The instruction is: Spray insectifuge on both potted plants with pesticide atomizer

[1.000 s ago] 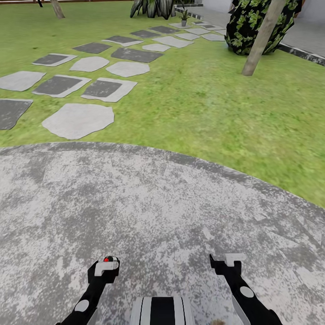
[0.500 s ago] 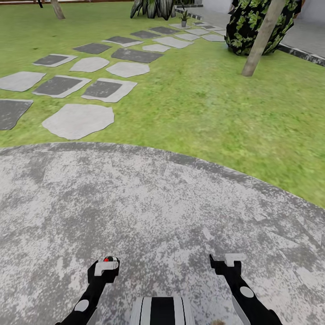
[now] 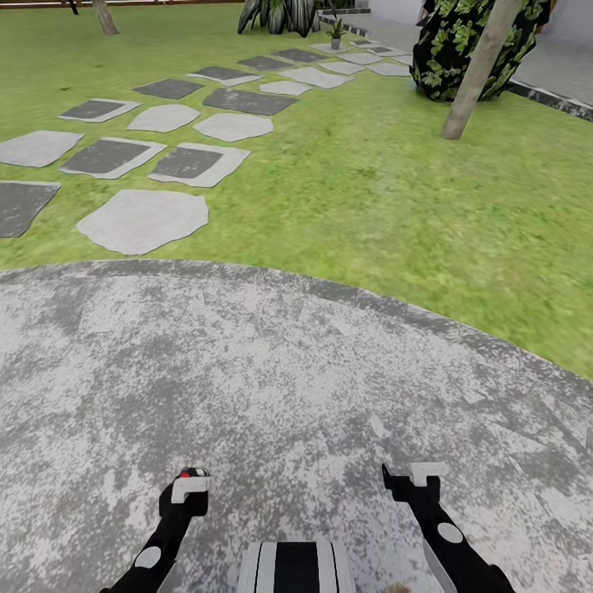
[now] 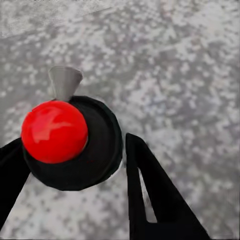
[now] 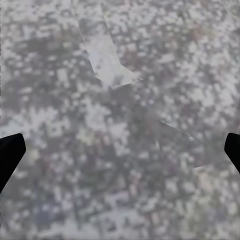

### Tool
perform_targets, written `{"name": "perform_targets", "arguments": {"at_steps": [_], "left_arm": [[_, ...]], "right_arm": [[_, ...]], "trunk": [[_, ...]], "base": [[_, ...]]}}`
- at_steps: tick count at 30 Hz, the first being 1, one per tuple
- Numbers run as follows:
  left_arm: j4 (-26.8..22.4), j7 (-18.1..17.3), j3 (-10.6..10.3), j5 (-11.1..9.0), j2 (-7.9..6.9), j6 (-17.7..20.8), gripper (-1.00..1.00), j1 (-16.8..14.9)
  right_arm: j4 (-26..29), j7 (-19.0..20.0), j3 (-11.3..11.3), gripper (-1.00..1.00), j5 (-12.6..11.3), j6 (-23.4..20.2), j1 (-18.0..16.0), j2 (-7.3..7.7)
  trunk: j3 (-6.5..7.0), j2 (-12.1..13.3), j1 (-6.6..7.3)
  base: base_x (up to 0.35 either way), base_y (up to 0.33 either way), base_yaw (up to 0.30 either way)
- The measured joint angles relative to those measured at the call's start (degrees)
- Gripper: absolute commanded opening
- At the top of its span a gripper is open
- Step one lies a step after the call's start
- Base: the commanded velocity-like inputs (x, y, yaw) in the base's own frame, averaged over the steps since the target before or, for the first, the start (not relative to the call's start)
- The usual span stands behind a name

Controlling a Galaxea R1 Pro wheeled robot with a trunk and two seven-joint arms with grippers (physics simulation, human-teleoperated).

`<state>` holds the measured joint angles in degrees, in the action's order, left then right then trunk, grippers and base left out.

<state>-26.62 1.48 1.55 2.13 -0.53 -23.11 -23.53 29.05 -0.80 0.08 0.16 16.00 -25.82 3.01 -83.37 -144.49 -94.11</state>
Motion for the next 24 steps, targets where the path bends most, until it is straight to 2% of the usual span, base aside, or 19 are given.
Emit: {"name": "perform_targets", "arguments": {"at_steps": [24], "left_arm": [[-0.04,0.05,0.06,0.09,-0.25,-0.81,-1.0,0.0]], "right_arm": [[-0.08,-0.07,0.0,1.0,0.07,0.08,0.0,-0.02]], "trunk": [[0.21,0.01,0.03]], "base": [[0.0,0.0,0.0]]}}
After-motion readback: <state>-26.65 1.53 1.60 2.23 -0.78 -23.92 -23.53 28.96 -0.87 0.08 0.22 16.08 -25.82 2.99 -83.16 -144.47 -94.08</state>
